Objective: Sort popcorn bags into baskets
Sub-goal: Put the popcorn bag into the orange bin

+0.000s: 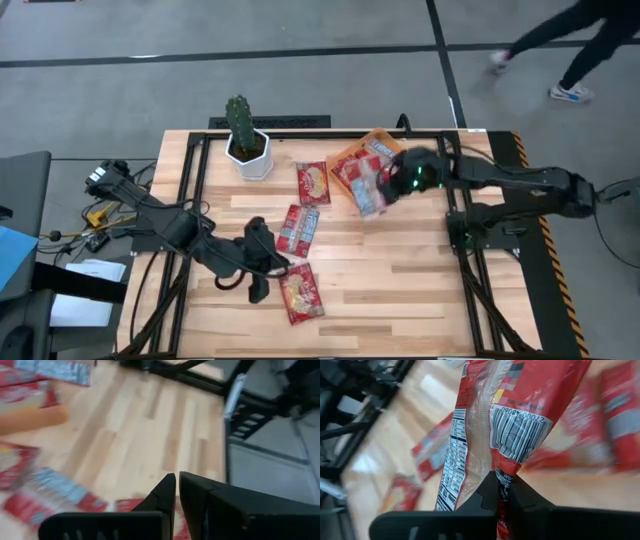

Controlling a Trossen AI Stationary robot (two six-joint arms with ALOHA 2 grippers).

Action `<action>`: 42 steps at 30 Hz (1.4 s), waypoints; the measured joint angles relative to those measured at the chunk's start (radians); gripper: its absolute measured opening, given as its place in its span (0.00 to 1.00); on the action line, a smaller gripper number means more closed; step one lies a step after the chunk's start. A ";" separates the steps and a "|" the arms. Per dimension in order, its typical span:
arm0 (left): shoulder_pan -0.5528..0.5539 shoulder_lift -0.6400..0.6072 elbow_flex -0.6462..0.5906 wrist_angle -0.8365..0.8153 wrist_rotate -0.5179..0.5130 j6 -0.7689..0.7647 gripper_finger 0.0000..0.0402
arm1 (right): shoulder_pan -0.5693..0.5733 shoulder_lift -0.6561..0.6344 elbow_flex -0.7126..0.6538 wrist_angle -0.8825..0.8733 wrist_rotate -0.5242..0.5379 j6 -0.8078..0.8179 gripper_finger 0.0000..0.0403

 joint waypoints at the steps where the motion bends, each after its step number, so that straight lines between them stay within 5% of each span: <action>1: 0.003 -0.003 0.000 -0.014 -0.013 0.001 0.03 | -0.051 0.001 0.000 -0.006 -0.031 -0.050 0.05; 9: 0.095 -0.008 0.000 -0.097 -0.045 0.044 0.03 | -0.469 0.126 0.008 -0.027 -0.263 -0.516 0.09; 15: 0.221 -0.008 0.000 -0.096 -0.035 0.104 0.03 | -0.648 0.297 0.100 -0.055 -0.334 -0.733 0.08; 27: 0.358 -0.008 0.000 -0.095 0.096 0.178 0.07 | -0.660 0.581 0.385 -0.304 -0.335 -0.982 0.10; 42: 0.358 -0.008 0.000 -0.118 0.096 0.176 0.30 | -0.676 0.671 0.404 -0.379 -0.202 -1.013 0.27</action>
